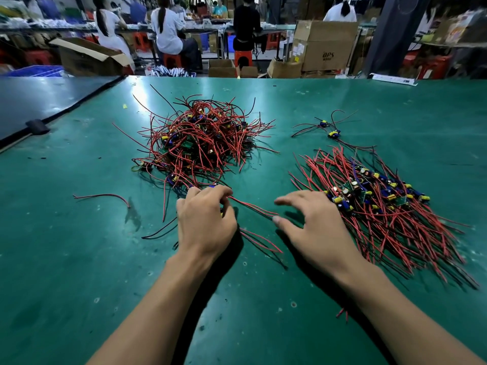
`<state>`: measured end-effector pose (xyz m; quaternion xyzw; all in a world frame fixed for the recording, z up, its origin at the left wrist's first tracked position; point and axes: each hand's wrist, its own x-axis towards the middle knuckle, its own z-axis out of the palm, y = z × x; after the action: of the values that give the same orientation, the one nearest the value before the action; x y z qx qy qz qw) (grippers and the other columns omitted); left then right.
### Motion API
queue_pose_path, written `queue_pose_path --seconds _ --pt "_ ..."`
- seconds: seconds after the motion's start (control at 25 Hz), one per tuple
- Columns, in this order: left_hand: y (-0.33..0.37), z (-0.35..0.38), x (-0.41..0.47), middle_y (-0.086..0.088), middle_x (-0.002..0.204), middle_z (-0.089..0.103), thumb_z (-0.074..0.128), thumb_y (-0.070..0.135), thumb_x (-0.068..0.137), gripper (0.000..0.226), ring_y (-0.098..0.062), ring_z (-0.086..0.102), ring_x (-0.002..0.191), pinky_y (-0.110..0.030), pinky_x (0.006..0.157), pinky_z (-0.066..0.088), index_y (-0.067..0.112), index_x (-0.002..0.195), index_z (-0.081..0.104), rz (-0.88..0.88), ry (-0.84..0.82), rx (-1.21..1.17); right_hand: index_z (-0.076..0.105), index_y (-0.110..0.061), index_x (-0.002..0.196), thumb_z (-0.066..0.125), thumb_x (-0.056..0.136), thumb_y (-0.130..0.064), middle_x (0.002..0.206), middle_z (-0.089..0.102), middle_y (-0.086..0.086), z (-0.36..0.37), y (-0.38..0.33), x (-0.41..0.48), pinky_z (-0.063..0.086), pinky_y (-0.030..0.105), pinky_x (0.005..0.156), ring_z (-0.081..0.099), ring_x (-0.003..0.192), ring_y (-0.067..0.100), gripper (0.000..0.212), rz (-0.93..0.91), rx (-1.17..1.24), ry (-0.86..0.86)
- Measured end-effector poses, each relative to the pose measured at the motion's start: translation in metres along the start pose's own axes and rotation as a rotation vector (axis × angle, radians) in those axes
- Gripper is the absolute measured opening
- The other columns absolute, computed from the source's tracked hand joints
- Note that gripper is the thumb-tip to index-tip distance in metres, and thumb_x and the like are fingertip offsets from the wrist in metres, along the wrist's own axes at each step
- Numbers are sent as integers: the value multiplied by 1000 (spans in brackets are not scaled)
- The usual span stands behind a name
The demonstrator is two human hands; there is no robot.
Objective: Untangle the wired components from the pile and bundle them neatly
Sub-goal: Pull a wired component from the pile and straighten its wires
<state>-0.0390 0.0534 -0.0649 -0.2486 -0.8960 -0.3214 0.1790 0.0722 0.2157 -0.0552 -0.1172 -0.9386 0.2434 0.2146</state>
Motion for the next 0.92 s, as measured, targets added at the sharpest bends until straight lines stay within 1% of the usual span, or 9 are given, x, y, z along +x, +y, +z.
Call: queue_pose_path --seconds 0.08,0.16,0.28,0.4,0.44,0.52,0.6,0.76,0.92 --pt "-2 0 0 0 98 70 62 14 81 26 -26 57 94 -39 84 46 17 105 71 -17 -57 -28 67 -29 124 64 92 -49 119 63 -10 3 1 -2 30 31 99 47 120 15 37 17 -144 -123" --pt "-2 -1 1 -3 100 68 61 9 79 27 -25 60 92 -37 85 49 12 104 71 -6 -51 -98 69 -32 117 49 93 -64 111 62 -11 5 -1 -4 27 33 92 47 114 15 44 0 -183 -108" --pt "1 -3 0 -3 99 70 61 3 77 28 -22 63 86 -33 83 51 10 101 72 26 -12 -160 71 -35 112 20 87 -79 102 59 -14 2 -14 -6 27 34 90 49 108 11 72 -10 -114 -91" --pt "4 -4 0 -3 94 72 60 -3 73 30 -20 65 84 -30 81 51 9 98 72 54 29 -216 66 -37 117 22 75 -91 105 57 -15 1 -22 -11 35 35 96 50 108 8 81 11 -135 -238" --pt "5 -4 0 -3 92 72 59 -6 73 30 -20 66 83 -31 80 51 7 96 72 64 41 -246 65 -37 116 33 74 -90 104 56 -14 1 -23 -12 37 35 96 50 107 9 74 13 -164 -288" --pt "8 -4 -1 -4 89 72 57 -10 72 31 -20 68 82 -33 79 54 5 95 72 90 49 -299 65 -36 112 55 83 -71 101 54 -11 1 -24 -13 39 35 94 51 105 13 47 11 -178 -275" --pt "8 -4 -2 -4 89 72 56 -11 74 31 -18 69 82 -35 79 56 4 96 72 102 48 -331 67 -31 106 59 94 -47 101 58 -8 -3 -24 -14 40 34 90 54 105 17 22 24 -199 -197" --pt "6 -1 -3 -3 91 72 59 -6 77 28 -17 65 83 -34 79 54 6 99 72 101 44 -288 66 -29 105 54 99 -41 104 61 -6 -10 -15 -12 42 33 85 59 100 20 19 101 -196 -146" --pt "4 2 -3 -4 91 70 63 1 82 19 -19 62 83 -29 81 50 6 98 72 50 17 -254 64 -28 99 53 100 -40 100 56 -8 -6 -11 -12 38 36 87 55 101 19 16 52 -275 -149"
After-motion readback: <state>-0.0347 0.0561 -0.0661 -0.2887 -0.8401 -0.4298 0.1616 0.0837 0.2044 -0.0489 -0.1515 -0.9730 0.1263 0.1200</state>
